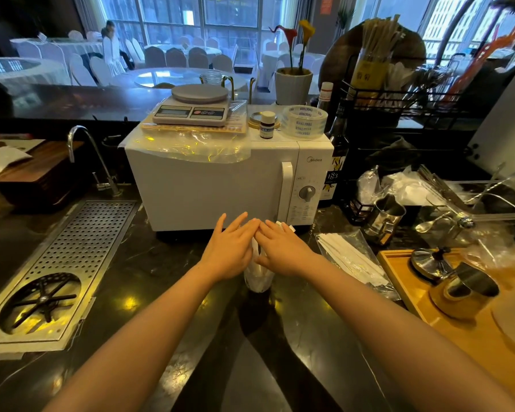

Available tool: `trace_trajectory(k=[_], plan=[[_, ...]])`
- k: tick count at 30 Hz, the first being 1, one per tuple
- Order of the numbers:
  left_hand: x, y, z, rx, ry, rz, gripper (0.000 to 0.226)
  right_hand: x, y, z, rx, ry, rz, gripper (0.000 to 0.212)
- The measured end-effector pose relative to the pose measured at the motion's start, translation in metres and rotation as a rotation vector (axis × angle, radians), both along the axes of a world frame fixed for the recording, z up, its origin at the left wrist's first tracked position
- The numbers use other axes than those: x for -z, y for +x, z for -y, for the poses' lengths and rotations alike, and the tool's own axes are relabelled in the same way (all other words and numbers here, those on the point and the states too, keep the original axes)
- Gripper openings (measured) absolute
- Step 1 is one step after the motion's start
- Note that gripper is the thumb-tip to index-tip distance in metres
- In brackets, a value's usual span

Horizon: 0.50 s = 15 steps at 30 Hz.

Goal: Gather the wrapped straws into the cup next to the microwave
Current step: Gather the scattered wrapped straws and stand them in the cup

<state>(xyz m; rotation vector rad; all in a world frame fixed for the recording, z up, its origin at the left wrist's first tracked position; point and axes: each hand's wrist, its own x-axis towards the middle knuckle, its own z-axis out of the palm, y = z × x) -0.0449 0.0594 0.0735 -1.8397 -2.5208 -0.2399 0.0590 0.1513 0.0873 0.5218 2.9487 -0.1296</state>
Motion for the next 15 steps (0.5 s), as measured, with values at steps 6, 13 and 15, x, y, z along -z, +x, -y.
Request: trace_trajectory(k=[6, 13, 15], plan=[[-0.002, -0.004, -0.001, -0.001, -0.082, 0.081, 0.068, -0.001, 0.005, 0.001, 0.054, 0.051, 0.022, 0.075], [-0.016, -0.013, -0.003, -0.028, 0.071, 0.237, 0.070, -0.014, 0.015, -0.009, 0.201, -0.048, -0.085, 0.080], [-0.022, -0.012, -0.005, -0.014, 0.106, 0.236, 0.068, -0.020, 0.020, -0.013, 0.233, -0.083, -0.111, 0.081]])
